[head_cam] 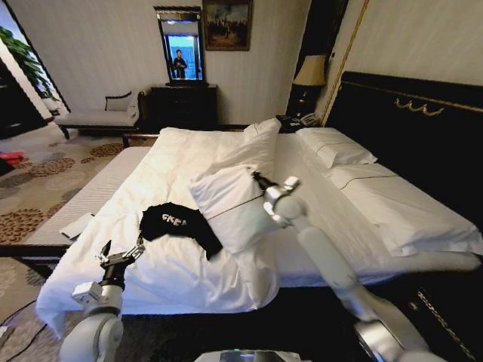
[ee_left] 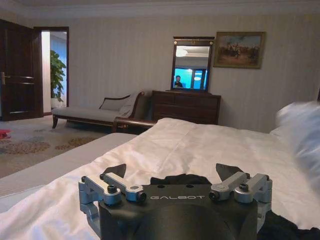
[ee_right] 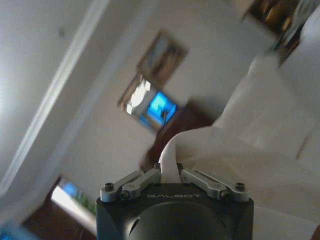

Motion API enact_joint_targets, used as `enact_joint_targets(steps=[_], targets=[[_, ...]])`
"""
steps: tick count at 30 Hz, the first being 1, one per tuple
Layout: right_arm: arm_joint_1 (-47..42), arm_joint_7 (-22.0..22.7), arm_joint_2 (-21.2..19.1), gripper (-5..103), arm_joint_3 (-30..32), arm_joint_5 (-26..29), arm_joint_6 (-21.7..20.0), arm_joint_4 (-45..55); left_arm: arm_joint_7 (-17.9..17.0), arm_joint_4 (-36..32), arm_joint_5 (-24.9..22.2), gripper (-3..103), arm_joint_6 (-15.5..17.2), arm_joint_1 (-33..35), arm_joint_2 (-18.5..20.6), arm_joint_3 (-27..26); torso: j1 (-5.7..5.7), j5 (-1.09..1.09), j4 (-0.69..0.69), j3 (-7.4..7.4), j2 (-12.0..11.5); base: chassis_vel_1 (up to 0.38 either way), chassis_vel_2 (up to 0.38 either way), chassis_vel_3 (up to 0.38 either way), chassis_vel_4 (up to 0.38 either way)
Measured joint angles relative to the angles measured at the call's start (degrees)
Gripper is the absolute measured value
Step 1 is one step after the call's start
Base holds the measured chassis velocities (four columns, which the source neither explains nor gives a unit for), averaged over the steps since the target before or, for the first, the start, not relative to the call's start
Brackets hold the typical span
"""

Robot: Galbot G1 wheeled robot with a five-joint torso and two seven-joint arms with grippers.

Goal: Fold the clothes on the bed.

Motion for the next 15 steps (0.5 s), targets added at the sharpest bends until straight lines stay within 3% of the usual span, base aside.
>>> enact_joint_targets(steps=[3,5,11,15], targets=[[-8.4,-0.5,-1.9,1,8.4,-1.2,1.8,5.4,0.0,0.3,0.0,100,-0.2,-0.2,-0.1,0.7,0.00,0.02,0.01,0.00,0.0,0.000,0.000,0.000,0.000],[-10.5,-0.5,-1.9,1,10.8,-1.6,2.2,7.0,0.0,0.3,0.0,100,-0.3,-0.2,-0.1,0.9,0.00,0.00,0.02,0.00,0.0,0.000,0.000,0.000,0.000],[-17.4,0.9,0.8,1,21.4,-3.0,3.3,14.1,0.0,-0.8,-0.6,100,-0.4,-0.1,0.3,1.2,0.00,-0.02,0.06,0.00,0.0,0.000,0.000,0.000,0.000],[-24.5,2.7,5.0,1,32.6,-5.0,3.9,20.1,0.0,-2.0,-2.8,100,-0.4,0.2,1.3,0.1,0.00,-0.02,0.04,0.00,0.0,0.000,0.000,0.000,0.000]])
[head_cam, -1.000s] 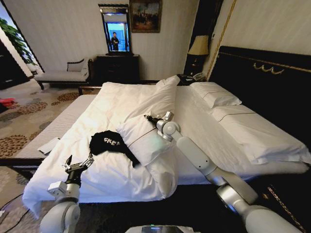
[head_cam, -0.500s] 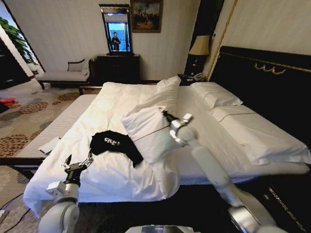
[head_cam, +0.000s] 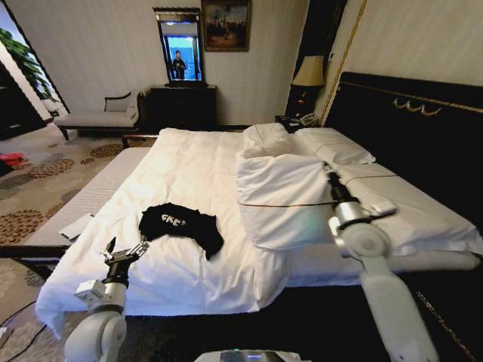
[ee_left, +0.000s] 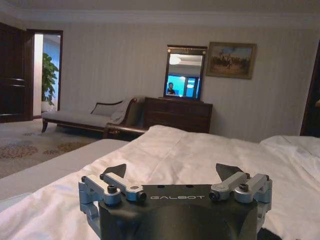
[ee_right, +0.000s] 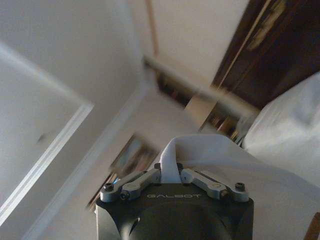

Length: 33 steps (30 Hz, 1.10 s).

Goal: Fold the clothes on the bed.

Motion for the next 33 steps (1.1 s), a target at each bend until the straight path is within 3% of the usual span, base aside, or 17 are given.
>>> enact_joint_targets(steps=[6,8,20,26,33], targets=[[-7.6,3.1,4.5,1,8.6,-0.6,0.4,5.1,-0.1,-0.1,-1.7,100,0.0,-0.1,0.9,-0.9,-0.01,0.00,-0.03,0.00,0.0,0.000,0.000,0.000,0.000],[-13.0,4.4,7.2,1,13.4,-3.4,0.6,8.4,-0.2,0.1,-2.1,100,-0.1,-0.5,1.3,-0.9,-0.01,0.00,-0.01,0.00,0.0,0.000,0.000,0.000,0.000],[-27.1,8.8,14.2,1,30.0,-12.9,2.7,16.8,-0.3,3.3,-2.6,100,0.1,-4.1,1.8,1.1,0.00,0.00,0.00,0.00,0.0,0.000,0.000,0.000,0.000],[-32.5,10.7,15.9,1,32.1,-19.2,4.1,16.8,-0.4,5.1,-3.2,100,0.2,-5.8,1.7,1.5,0.01,0.00,0.01,0.01,0.0,0.000,0.000,0.000,0.000],[-35.9,18.0,19.4,1,28.1,-24.0,4.1,12.6,-0.5,6.6,-4.1,100,0.2,-6.7,1.6,1.0,0.00,0.00,0.01,0.00,0.0,0.000,0.000,0.000,0.000]])
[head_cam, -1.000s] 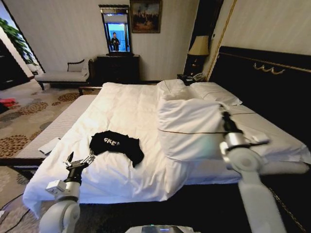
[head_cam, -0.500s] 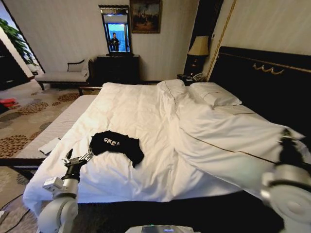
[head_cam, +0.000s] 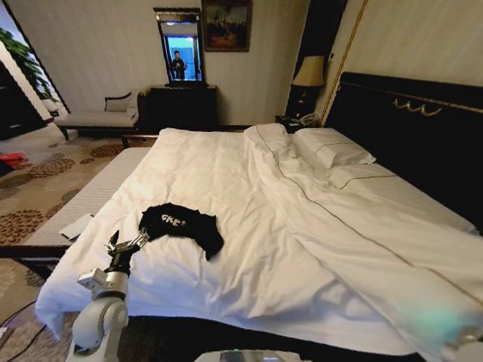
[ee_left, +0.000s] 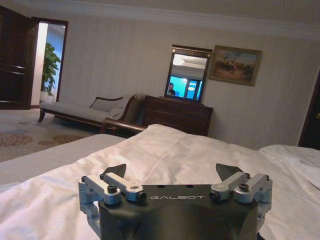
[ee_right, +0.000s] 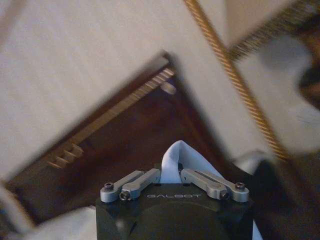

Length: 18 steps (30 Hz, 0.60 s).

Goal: Fold the clothes on the bed.

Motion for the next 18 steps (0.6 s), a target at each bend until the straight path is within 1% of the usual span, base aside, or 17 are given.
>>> enact_joint_targets(steps=[1,2,6,10,11,18], targets=[[-0.5,1.3,0.6,1,-0.9,-0.7,-0.1,-1.1,0.0,0.2,-0.1,100,0.0,-0.1,0.1,-0.1,0.00,0.01,0.00,0.00,0.0,0.000,0.000,0.000,0.000],[-0.5,1.3,0.6,1,-0.9,-0.7,-0.1,-1.1,0.0,0.2,-0.1,100,0.0,-0.1,0.1,-0.1,0.00,0.01,0.00,0.00,0.0,0.000,0.000,0.000,0.000],[-1.9,4.5,2.4,1,-4.4,-2.3,-0.2,-5.8,-0.2,1.4,-0.4,100,-0.1,-0.4,0.4,-0.3,0.01,-0.02,-0.03,0.00,0.0,0.000,0.000,0.000,0.000],[-2.1,6.2,3.0,1,-6.7,-1.9,-0.5,-9.3,-0.5,2.0,-0.4,100,-0.1,-0.5,0.4,-0.3,0.00,-0.01,-0.02,0.00,0.0,0.000,0.000,0.000,0.000],[-2.3,6.8,3.2,1,-7.8,-1.5,-0.6,-11.6,-0.5,2.1,-0.4,100,-0.1,-0.5,0.4,-0.3,0.00,-0.01,-0.01,0.00,0.0,0.000,0.000,0.000,0.000],[-2.1,8.1,2.6,1,-10.1,-0.4,-0.6,-19.9,-0.7,2.1,-0.4,100,-0.1,-0.6,0.3,-0.6,0.00,0.00,0.03,0.00,0.0,0.000,0.000,0.000,0.000]])
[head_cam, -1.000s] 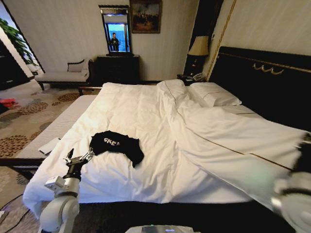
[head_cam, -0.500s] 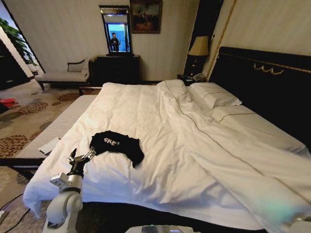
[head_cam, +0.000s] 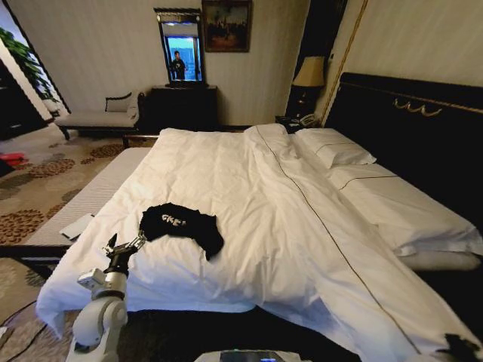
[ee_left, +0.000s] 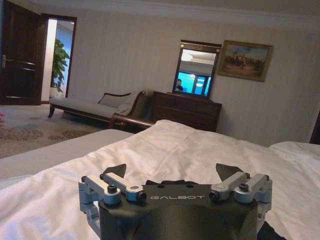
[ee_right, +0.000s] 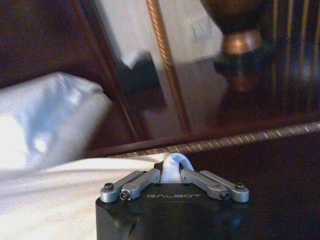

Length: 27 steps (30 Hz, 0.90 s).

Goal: Fold the clothes on the bed.

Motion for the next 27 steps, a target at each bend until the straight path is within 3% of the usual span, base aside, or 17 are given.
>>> enact_joint_targets(steps=[8,13,14,16,17,20,23,25,27], targets=[[1.4,1.3,-1.4,1,-1.8,-0.2,0.3,-8.5,-0.1,-1.3,0.7,100,0.1,0.9,-0.7,-0.1,0.00,0.00,0.01,0.00,0.0,0.000,0.000,0.000,0.000],[1.5,3.0,-1.7,1,-2.8,-0.4,0.2,-8.8,-0.1,-2.4,1.1,100,0.1,1.8,-1.1,-0.6,0.00,0.00,-0.10,0.00,0.0,0.000,0.000,0.000,0.000],[1.4,3.4,-1.7,7,-3.0,-0.4,0.1,-7.9,-0.2,-2.7,1.2,100,0.1,2.1,-1.1,-0.7,0.00,0.02,-0.16,0.00,0.0,0.000,0.000,0.000,0.000],[1.0,3.7,-1.5,7,-3.2,-0.4,-0.2,-5.9,-0.2,-3.3,1.4,100,0.1,2.6,-1.2,-0.9,0.00,0.00,-0.16,0.00,0.0,0.000,0.000,0.000,0.000],[0.3,4.4,-1.2,24,-3.1,-0.7,-0.6,-2.0,-0.2,-4.0,1.5,100,0.1,3.2,-1.2,-1.1,-0.01,0.02,-0.15,0.00,0.0,0.000,0.000,0.000,0.000],[-0.5,4.8,-1.0,29,-2.2,-1.8,-0.7,2.7,-0.2,-4.6,1.6,100,0.1,3.8,-1.3,-1.5,-0.01,0.00,-0.07,0.00,0.0,0.000,0.000,0.000,0.000],[-1.3,4.8,-1.0,45,0.6,-4.4,-1.2,11.1,-0.3,-5.5,1.7,100,0.1,4.6,-1.4,-1.9,0.00,-0.03,-0.07,0.00,0.0,0.000,0.000,0.000,0.000],[-1.3,4.8,-1.2,45,1.7,-4.8,-1.7,13.4,-0.3,-5.7,1.8,100,0.1,4.8,-1.6,-2.0,0.00,-0.02,-0.06,0.00,0.0,0.000,0.000,0.000,0.000],[-0.8,4.9,-1.7,56,3.3,-5.3,-2.8,16.8,-0.4,-6.1,1.8,100,0.1,5.1,-1.8,-2.1,-0.01,-0.02,-0.05,0.00,0.0,0.000,0.000,0.000,0.000]])
